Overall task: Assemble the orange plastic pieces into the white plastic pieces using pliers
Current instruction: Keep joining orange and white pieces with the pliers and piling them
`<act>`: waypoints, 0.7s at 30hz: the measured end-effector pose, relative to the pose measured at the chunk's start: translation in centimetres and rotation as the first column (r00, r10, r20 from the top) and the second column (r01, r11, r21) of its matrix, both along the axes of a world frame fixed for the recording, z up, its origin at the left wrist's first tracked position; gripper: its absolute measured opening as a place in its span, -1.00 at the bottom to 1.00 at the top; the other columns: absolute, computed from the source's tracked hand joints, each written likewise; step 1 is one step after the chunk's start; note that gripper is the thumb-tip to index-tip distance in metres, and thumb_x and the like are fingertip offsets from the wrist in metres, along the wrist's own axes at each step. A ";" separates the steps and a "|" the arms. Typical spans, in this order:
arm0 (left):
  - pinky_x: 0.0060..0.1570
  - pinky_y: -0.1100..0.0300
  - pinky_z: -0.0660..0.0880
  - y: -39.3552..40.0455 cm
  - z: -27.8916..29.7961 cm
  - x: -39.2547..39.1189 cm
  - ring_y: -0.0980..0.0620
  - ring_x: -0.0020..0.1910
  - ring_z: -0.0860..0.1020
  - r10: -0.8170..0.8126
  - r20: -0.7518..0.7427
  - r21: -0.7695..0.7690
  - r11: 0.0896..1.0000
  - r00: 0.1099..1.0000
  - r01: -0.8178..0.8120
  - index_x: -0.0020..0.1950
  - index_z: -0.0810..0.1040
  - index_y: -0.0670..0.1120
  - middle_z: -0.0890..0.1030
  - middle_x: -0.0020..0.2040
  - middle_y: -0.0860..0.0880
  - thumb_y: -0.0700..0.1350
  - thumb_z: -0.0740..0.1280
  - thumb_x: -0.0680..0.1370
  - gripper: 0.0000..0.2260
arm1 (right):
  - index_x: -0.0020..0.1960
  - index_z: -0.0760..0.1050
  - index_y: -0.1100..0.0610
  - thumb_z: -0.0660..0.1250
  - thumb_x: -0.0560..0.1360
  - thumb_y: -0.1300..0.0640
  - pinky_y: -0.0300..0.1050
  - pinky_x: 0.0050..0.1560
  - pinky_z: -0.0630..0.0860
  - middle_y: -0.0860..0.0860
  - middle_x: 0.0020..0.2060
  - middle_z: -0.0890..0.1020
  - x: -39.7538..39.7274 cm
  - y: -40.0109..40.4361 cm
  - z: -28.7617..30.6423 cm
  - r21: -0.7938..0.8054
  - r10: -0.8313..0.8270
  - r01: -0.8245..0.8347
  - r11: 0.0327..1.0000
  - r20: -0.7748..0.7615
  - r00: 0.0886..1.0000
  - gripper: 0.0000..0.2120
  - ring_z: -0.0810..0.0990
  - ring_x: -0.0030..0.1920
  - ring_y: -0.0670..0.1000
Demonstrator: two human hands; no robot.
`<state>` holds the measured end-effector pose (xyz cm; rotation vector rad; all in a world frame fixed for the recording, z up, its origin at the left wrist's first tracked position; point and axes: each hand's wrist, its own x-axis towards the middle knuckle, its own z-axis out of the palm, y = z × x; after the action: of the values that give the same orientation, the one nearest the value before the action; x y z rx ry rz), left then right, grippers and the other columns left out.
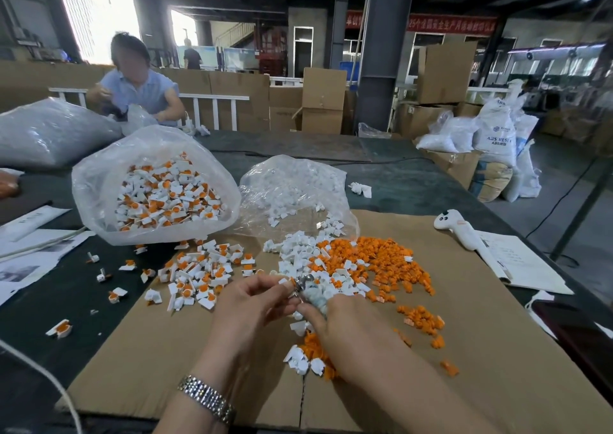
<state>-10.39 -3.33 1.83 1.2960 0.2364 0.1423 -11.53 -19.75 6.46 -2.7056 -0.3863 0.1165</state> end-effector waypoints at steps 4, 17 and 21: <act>-0.16 0.23 0.65 0.7 0.2 0.0 -0.07 -0.16 0.74 0.006 0.029 -0.083 0.997 1.000 -0.004 -0.09 0.76 -0.16 0.74 -0.12 -0.20 -0.14 0.56 0.38 -0.85 | -0.34 0.30 0.04 -0.01 0.53 -0.48 -0.06 -0.32 0.39 -0.02 -0.45 0.39 1.0 -1.3 1.1 0.097 0.026 -0.010 0.995 -0.161 0.987 -0.38 0.34 -0.47 -0.03; -0.28 0.23 0.58 1.8 -0.7 -0.6 0.06 -0.35 0.65 0.183 -0.066 0.175 0.970 0.981 -0.169 -0.05 0.72 -0.16 0.71 -0.28 -0.11 -0.24 0.47 0.55 -0.97 | 0.43 0.33 0.13 0.00 0.58 -0.40 0.18 0.33 0.41 0.17 0.39 0.40 7.4 -6.2 -3.3 -0.413 -0.291 0.301 0.860 0.089 0.953 -0.29 0.39 0.39 0.19; -0.29 0.25 0.58 2.6 -1.0 -0.2 0.08 -0.33 0.69 0.331 -0.056 0.244 0.919 0.942 -0.309 0.02 0.71 -0.08 0.73 -0.26 -0.04 -0.25 0.46 0.57 -0.91 | 0.44 0.31 0.09 -0.02 0.58 -0.40 0.20 0.32 0.36 0.14 0.37 0.37 8.0 -6.7 -4.1 -0.431 -0.272 0.292 0.854 0.108 0.956 -0.31 0.34 0.39 0.17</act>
<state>-10.60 -0.74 0.81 1.4921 0.5289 0.3974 -3.57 -26.48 2.37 -3.1865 0.0439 0.0673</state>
